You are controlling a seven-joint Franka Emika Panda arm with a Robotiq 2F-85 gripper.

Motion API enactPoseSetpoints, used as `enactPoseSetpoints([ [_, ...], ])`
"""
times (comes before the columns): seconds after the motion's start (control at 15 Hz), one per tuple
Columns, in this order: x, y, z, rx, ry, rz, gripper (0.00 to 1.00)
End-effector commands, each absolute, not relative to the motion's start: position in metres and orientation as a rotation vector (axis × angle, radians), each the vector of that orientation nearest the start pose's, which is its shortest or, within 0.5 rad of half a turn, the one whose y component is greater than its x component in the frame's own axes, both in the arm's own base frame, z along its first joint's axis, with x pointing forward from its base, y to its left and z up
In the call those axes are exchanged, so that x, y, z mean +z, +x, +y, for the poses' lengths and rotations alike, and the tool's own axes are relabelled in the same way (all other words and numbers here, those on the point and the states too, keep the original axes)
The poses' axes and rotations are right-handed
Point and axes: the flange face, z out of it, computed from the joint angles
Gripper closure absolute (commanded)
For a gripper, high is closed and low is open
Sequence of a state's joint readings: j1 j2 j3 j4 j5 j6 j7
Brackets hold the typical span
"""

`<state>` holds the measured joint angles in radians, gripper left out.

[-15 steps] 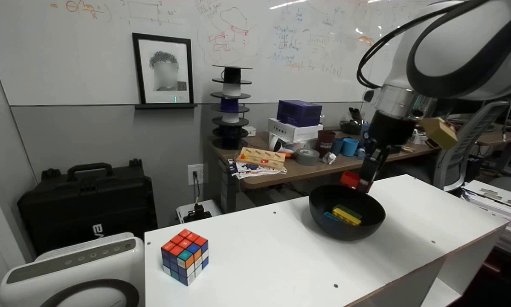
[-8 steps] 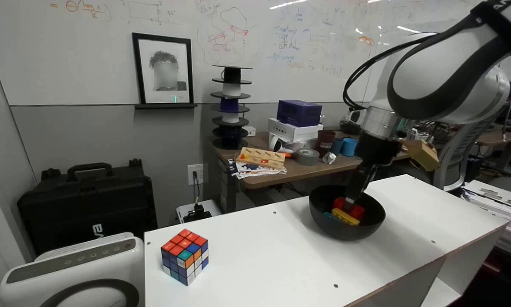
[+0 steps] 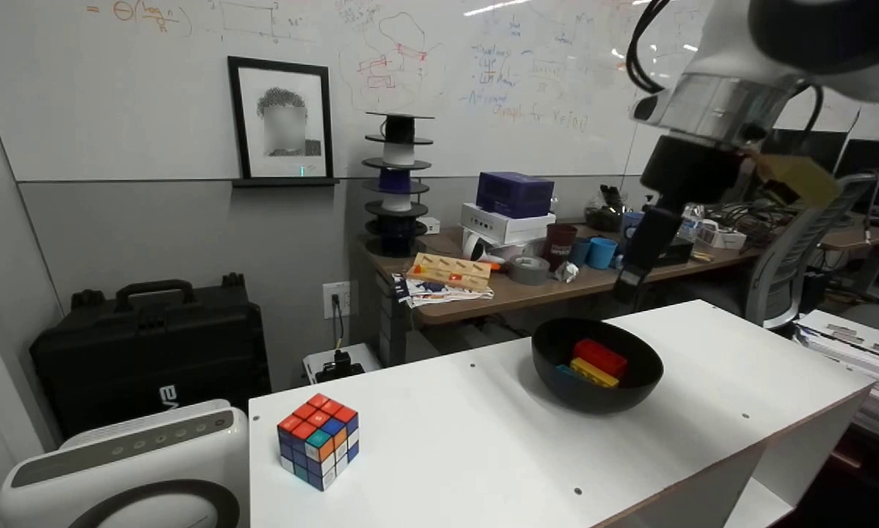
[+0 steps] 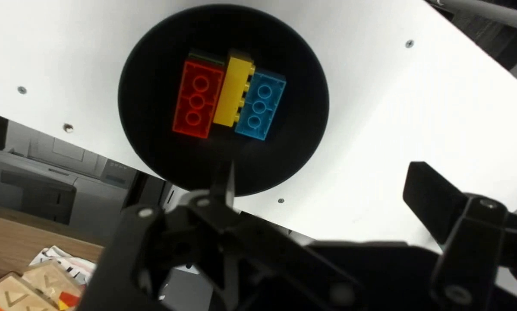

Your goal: Put the blocks on the counter in the bowl

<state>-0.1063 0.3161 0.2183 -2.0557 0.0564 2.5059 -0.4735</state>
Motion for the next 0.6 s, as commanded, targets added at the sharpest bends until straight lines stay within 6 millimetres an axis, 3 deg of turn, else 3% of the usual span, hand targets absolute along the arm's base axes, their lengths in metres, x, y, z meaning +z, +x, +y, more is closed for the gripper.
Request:
enactPoseSetpoints([
  [0.0, 0.354, 0.544, 0.047, -0.214, -2.976, -0.632, 0.00],
  [0.33, 0.413, 0.480, -0.008, -0.162, -2.899, -0.489, 0.00],
  [0.4, 0.388, 0.513, 0.008, -0.144, -2.937, -0.507, 0.00],
  [0.53, 0.408, 0.493, -0.012, -0.144, -2.923, -0.476, 0.00],
])
